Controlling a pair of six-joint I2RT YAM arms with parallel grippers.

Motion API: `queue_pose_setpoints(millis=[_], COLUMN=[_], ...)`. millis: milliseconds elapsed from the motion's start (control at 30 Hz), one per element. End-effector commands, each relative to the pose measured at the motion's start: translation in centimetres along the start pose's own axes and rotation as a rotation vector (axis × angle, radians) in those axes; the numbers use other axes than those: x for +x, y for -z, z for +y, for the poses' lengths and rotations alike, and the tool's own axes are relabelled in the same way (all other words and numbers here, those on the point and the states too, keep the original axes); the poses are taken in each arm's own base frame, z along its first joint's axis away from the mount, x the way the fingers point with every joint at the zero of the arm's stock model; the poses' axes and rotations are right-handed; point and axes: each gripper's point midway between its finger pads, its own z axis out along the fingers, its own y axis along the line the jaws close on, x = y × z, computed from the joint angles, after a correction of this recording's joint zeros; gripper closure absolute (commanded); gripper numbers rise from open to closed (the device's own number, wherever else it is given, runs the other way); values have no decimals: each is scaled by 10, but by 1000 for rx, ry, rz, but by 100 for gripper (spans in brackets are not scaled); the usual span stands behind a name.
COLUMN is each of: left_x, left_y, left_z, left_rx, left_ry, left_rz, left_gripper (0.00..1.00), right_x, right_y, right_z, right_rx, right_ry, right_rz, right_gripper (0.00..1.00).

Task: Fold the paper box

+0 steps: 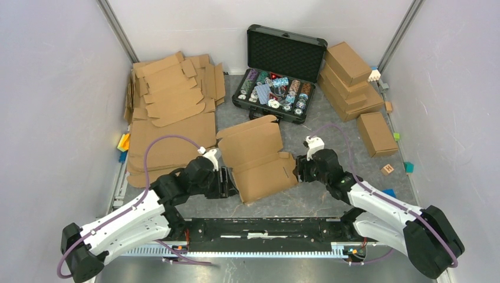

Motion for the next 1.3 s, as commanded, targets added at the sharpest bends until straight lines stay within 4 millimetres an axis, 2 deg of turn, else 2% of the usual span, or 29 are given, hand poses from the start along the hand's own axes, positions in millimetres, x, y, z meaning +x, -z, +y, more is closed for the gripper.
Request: queue_pose_setpoints(millis=[0,133,233,300,467,600,933,1167,1267], left_x=[-30,-26,-25,-28,-38,-36,-27,-27,-27], left_y=[-4,-20,-34,-42,-50,-55,-78,-81,-82], left_z=[-21,-22,-14,-8,9,20,33,39,40], left_rx=[75,111,87,53,-41,-79,-139,-161,-169], left_ry=[51,79,89,90,93,86,42,27,16], left_rz=[-134,-133,-139,-150,-204,-212,-150,-144,-138], left_gripper=[37,42,48,48,46,46,55,76,82], right_x=[-18,-28,-34,-36,-35,-27,-23,-16,-20], right_y=[3,1,-2,-6,-12,-16,-14,-7,-6], right_z=[-3,2,10,13,13,17,38,45,36], right_rx=[29,8,-33,-37,-33,-58,-175,-224,-169], right_ry=[8,10,-2,-12,-26,-20,-62,-90,-78], right_rz=[-55,-58,-50,-41,-17,14,14,15,2], right_gripper=[34,29,27,27,27,27,28,29,29])
